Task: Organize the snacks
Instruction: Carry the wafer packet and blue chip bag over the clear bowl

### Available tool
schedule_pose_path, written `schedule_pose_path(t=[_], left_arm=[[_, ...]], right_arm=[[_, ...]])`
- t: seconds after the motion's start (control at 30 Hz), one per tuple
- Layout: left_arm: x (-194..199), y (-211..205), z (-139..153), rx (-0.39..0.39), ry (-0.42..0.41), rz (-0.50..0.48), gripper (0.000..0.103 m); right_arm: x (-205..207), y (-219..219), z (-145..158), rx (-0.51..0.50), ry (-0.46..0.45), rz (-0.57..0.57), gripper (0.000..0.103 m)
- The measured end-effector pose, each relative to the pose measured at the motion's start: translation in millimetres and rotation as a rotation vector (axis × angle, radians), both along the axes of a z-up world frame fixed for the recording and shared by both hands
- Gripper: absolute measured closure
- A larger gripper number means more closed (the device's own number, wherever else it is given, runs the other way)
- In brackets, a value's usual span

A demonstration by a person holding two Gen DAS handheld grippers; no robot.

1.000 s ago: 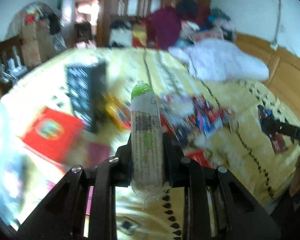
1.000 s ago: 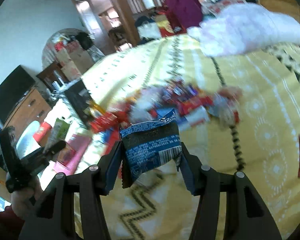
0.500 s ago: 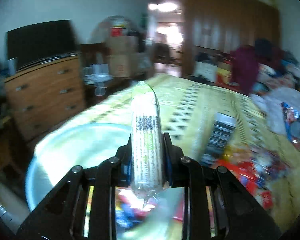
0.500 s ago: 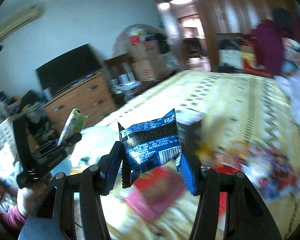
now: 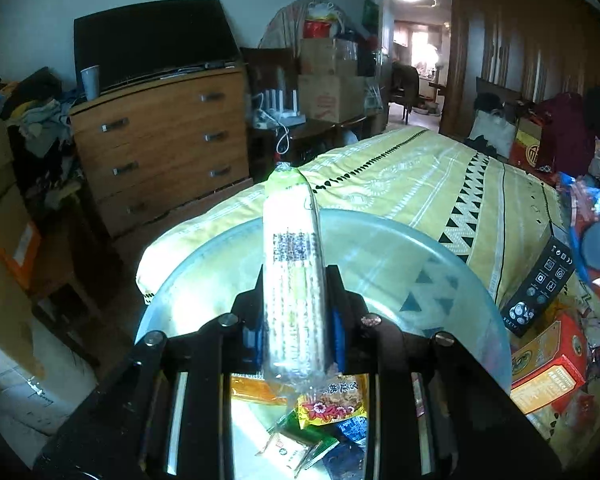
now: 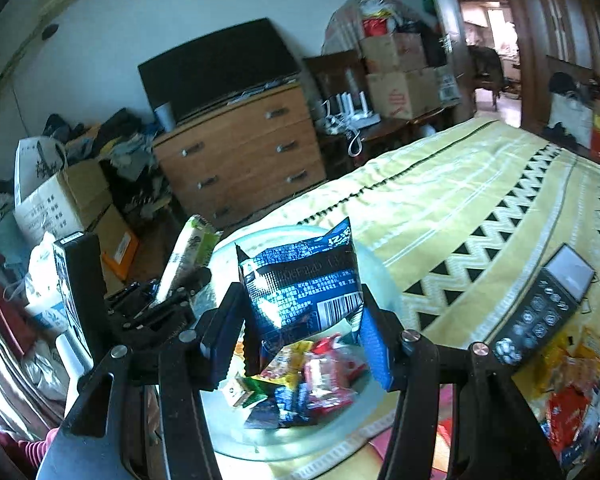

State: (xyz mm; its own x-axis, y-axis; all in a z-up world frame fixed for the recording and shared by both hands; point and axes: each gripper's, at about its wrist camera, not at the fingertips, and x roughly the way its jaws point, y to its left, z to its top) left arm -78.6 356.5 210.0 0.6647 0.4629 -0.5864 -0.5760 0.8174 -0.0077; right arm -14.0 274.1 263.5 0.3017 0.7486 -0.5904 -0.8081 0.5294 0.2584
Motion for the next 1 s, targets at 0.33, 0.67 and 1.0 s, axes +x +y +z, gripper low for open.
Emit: schedule_pose_path(t=[0.33, 0.67, 1.0], left_arm=[[-16, 16, 2, -0.009, 0.000, -0.011, 0.078], [-17, 17, 1, -0.010, 0.002, -0.011, 0.078], [-16, 19, -2, -0.012, 0.004, -0.009, 0.079]], right_arm=[[-1, 18, -15, -0.027, 0.014, 0.010, 0.045], [-1, 21, -15, -0.028, 0.018, 0.012, 0.045], [-4, 28, -17, -0.030, 0.020, 0.015, 0.045]])
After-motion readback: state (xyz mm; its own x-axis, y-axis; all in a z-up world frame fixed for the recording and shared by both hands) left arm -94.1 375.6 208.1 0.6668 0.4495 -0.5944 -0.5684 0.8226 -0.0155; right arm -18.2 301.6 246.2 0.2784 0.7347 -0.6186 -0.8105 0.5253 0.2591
